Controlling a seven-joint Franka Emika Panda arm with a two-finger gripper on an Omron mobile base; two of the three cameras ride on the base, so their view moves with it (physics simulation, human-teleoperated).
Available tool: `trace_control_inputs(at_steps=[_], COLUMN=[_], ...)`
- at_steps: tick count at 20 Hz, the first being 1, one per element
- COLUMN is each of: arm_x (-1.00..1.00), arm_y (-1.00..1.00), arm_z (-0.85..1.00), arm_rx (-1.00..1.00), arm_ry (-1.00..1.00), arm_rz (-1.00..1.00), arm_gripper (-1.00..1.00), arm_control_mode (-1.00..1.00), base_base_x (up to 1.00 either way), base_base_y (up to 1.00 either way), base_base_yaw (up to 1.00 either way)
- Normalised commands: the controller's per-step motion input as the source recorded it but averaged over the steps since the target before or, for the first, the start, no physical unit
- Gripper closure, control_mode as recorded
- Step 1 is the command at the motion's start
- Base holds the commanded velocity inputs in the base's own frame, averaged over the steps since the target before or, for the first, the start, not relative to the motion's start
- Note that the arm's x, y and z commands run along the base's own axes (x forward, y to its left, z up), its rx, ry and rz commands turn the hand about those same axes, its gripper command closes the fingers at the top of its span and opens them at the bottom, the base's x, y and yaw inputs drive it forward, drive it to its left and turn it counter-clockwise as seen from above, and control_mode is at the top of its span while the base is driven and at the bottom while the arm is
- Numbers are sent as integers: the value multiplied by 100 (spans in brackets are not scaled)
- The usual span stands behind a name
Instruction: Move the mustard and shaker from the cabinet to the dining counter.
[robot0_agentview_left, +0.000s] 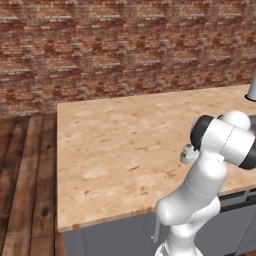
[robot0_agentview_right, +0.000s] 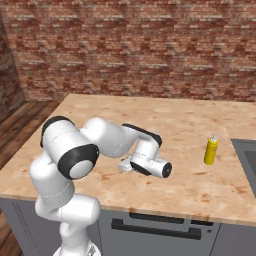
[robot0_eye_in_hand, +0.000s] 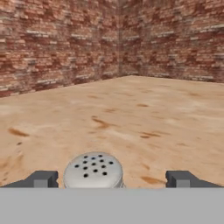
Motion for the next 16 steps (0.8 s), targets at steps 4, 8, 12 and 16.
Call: trace_control_inputs(at_steps=[4,8,12,16], arm_x=[-10,-1,0,-21], arm_y=[-4,0,0,2], arm_z=[34,54,75,95], arm_rx=[4,1,0,0], arm_ry=[0,-4,-11,-15], arm_rz=[0,0,0,-2], arm_gripper=[-100,-100,-100,-100], arm_control_mode=[-100,-100,-100,-100], base_base_x=[0,0,0,0], base_base_y=[0,0,0,0], base_base_yaw=[0,0,0,0])
